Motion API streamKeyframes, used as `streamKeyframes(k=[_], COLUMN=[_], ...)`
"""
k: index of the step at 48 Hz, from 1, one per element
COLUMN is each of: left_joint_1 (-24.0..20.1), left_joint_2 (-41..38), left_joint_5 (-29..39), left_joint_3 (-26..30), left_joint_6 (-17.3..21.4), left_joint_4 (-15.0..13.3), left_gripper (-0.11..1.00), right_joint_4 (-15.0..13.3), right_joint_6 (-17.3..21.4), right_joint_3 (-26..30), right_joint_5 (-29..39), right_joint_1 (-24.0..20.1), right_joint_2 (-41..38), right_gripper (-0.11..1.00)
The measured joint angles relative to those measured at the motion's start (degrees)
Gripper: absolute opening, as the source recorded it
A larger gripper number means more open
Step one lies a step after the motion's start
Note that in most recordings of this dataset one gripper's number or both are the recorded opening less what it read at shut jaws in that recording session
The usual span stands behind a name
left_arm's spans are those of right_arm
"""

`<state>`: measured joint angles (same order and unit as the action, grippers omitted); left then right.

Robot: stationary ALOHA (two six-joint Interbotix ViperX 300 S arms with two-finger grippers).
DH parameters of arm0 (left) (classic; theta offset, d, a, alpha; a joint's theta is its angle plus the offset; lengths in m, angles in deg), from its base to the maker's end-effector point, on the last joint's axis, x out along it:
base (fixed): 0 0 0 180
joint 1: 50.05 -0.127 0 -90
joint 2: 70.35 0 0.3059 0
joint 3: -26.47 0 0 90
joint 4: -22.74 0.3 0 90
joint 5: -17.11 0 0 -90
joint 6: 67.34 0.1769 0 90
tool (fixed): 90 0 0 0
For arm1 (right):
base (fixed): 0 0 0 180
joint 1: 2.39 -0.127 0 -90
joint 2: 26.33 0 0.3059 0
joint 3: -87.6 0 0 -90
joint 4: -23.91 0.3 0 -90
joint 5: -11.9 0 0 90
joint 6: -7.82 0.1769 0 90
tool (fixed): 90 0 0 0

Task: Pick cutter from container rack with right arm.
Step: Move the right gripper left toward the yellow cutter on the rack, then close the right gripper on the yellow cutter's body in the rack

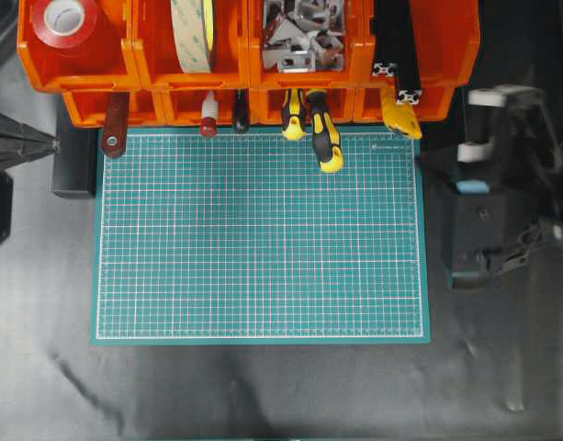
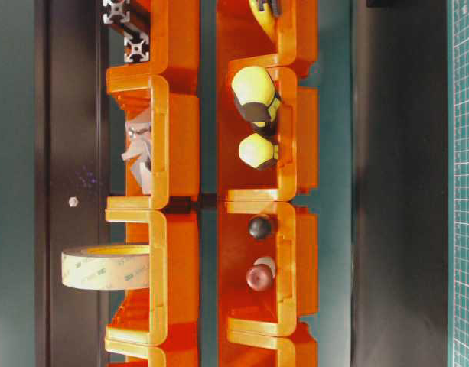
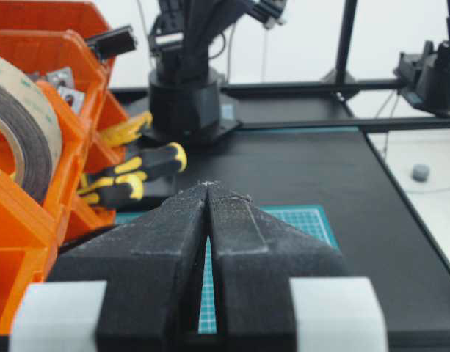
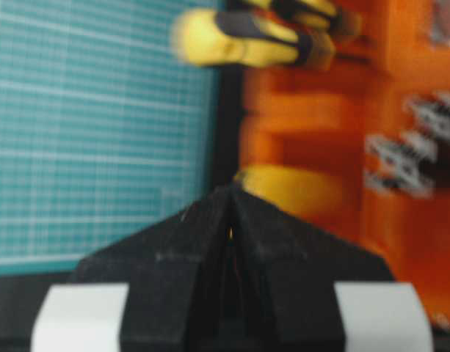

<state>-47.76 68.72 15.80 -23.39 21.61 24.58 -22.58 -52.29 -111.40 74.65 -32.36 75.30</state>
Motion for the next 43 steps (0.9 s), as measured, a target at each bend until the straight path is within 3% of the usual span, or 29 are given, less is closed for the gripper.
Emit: streamKeyframes(k=[3, 6, 11, 17, 21, 28, 31, 34, 43], left_joint_1=[0.09, 0.09, 0.09, 0.09, 0.09, 0.09, 0.09, 0.09, 0.09], left_joint_2=[0.0, 0.0, 0.0, 0.0, 0.0, 0.0, 0.0, 0.0, -0.09], left_joint_5=[0.0, 0.0, 0.0, 0.0, 0.0, 0.0, 0.0, 0.0, 0.0], left_joint_3=[0.0, 0.0, 0.0, 0.0, 0.0, 0.0, 0.0, 0.0, 0.0], left_joint_6=[0.0, 0.0, 0.0, 0.0, 0.0, 0.0, 0.0, 0.0, 0.0], left_joint_4=[0.0, 0.0, 0.0, 0.0, 0.0, 0.09, 0.0, 0.09, 0.09], left_gripper=[-0.01, -0.01, -0.01, -0.01, -0.01, -0.01, -0.01, -0.01, -0.01], right_joint_4=[-4.92, -7.47, -8.79, -8.96, -8.96, -9.05, -9.05, -9.23, -10.63], right_joint_6=[5.01, 8.61, 12.48, 13.18, 13.18, 13.71, 14.59, 15.56, 16.61], right_joint_3=[-1.41, -2.72, -5.01, -6.59, -7.21, -8.7, -9.14, -9.49, -10.63], right_joint_5=[2.02, 2.55, 2.64, 2.64, 2.64, 2.02, 1.14, 0.79, 0.53], right_joint_1=[-2.99, -4.66, -5.45, -5.45, -5.36, -5.19, -4.75, -4.22, -2.64], right_joint_2=[-0.62, -1.14, -1.41, -1.93, -2.11, -2.55, -2.9, -3.69, -5.98], right_gripper=[0.0, 0.0, 0.0, 0.04, 0.2, 0.64, 0.78, 0.82, 0.77])
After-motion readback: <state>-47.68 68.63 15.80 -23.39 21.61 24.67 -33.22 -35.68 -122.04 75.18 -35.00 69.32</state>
